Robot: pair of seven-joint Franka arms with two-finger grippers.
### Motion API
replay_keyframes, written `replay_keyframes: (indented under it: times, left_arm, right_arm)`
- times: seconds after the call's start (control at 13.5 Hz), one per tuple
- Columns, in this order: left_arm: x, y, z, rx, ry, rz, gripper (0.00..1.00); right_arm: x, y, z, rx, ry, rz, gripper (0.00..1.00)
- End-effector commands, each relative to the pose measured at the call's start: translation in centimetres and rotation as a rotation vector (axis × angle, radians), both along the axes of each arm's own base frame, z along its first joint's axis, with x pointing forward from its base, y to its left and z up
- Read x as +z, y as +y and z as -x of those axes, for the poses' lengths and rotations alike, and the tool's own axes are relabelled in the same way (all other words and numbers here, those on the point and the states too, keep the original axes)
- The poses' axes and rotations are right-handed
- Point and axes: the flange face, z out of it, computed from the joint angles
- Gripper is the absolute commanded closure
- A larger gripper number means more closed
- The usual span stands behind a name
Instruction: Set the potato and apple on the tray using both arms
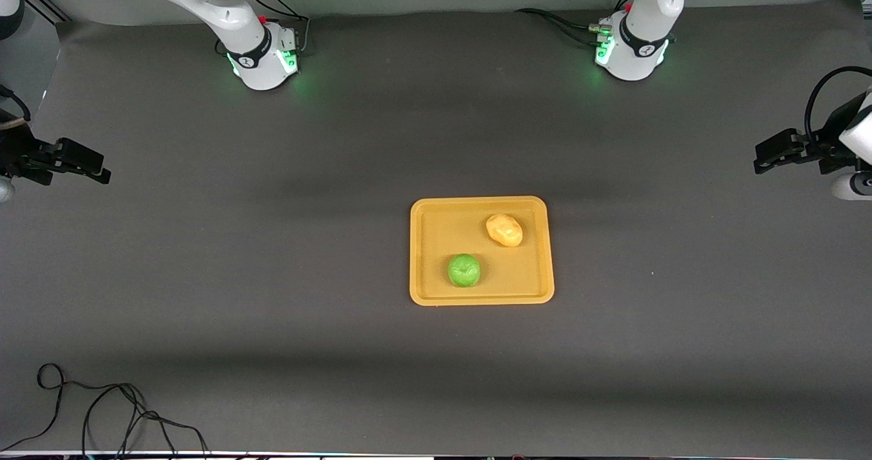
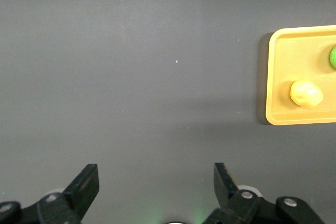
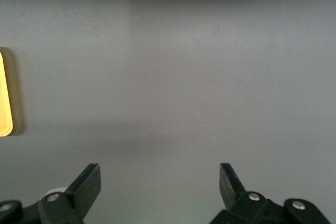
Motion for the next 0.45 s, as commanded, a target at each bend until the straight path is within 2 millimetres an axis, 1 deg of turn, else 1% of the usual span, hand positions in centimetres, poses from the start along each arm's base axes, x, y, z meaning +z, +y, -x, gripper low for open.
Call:
replay_keyframes:
  times: [0.0,0.15,0.37]
  left_arm:
    - [0.66,-0.04,0.24,-0.006,0.003,-0.011,0.02]
    - [0.65,-0.07,0.24,-0.007,0.003,-0.008,0.00]
    - [0.60,0.09,0.14,-0.004,0.000,-0.008,0.01]
  right_arm:
    - [0.69,-0.08,0.38,-0.044,-0.009,-0.021,0.00]
    - [0.82,-0.08,0.33,-0.043,-0.012,-0.021,0.00]
    - [0.91,-0.08,0.37,-0.035,-0.014,-0.021,0.00]
